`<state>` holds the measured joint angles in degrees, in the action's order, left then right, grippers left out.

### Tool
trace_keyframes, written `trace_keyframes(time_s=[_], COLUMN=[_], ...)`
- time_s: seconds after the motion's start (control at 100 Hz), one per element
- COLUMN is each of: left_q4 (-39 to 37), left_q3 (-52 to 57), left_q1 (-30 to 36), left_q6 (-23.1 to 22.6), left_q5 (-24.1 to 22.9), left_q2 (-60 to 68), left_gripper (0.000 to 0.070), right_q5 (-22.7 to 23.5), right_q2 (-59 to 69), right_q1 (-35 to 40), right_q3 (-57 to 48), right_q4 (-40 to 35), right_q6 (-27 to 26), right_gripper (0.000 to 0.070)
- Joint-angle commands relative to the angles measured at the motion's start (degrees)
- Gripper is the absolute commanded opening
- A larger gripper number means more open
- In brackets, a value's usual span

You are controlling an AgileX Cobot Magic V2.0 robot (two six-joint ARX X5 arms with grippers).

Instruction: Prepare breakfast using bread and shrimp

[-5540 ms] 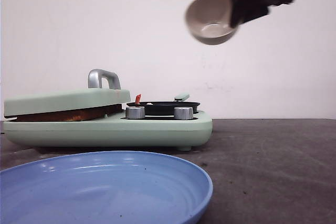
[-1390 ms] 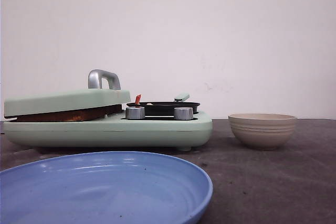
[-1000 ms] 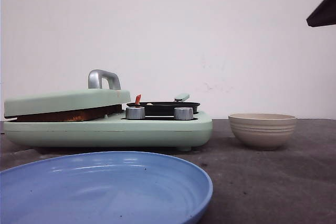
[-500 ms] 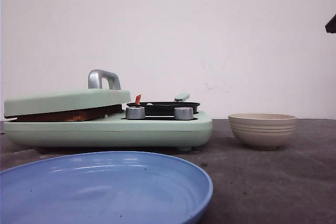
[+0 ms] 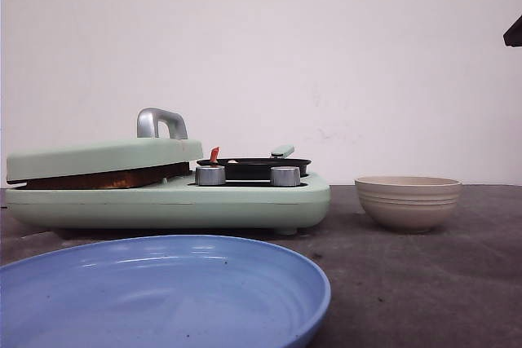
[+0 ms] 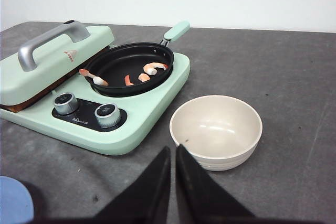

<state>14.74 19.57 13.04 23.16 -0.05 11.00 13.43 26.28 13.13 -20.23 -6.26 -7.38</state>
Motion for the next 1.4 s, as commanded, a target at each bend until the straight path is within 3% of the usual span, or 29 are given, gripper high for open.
trace_keyframes(time_s=[0.0, 0.14, 0.31, 0.45, 0.67, 0.78, 1.39], left_q4=[-0.66, 2.29, -2.05, -8.59, -10.71, -3.72, -4.07], left_q3=[0.31, 0.22, -4.5, -11.85, -18.84, -18.8, -18.78], left_q1=[0.17, -0.92, -5.18, -9.57, -14.67, -15.06, -14.8], left_q6=[0.09, -1.44, -19.37, -24.68, -25.53, -25.14, -26.36], left_q5=[0.02, -0.57, -4.28, -3.21, 0.74, 2.47, 2.89], left_q2=[-0.28, -1.88, -5.31, -10.43, -10.84, -10.84, -10.73], left_gripper=[0.0, 0.0, 0.0, 0.0, 0.0, 0.0, 0.0], right_q5=[0.0, 0.0, 0.0, 0.0, 0.0, 0.0, 0.0], right_q2=[0.15, 0.15, 0.15, 0.15, 0.15, 0.15, 0.15], right_q1=[0.28, 0.28, 0.28, 0.28, 0.28, 0.28, 0.28], right_q3=[-0.35, -0.35, -0.35, -0.35, -0.35, -0.35, -0.35], right_q4=[0.7, 0.7, 0.7, 0.7, 0.7, 0.7, 0.7], right_q6=[-0.57, -0.57, -0.57, -0.57, -0.57, -0.57, -0.59], right_gripper=[0.0009, 0.0009, 0.0009, 0.0009, 0.0009, 0.0009, 0.0009])
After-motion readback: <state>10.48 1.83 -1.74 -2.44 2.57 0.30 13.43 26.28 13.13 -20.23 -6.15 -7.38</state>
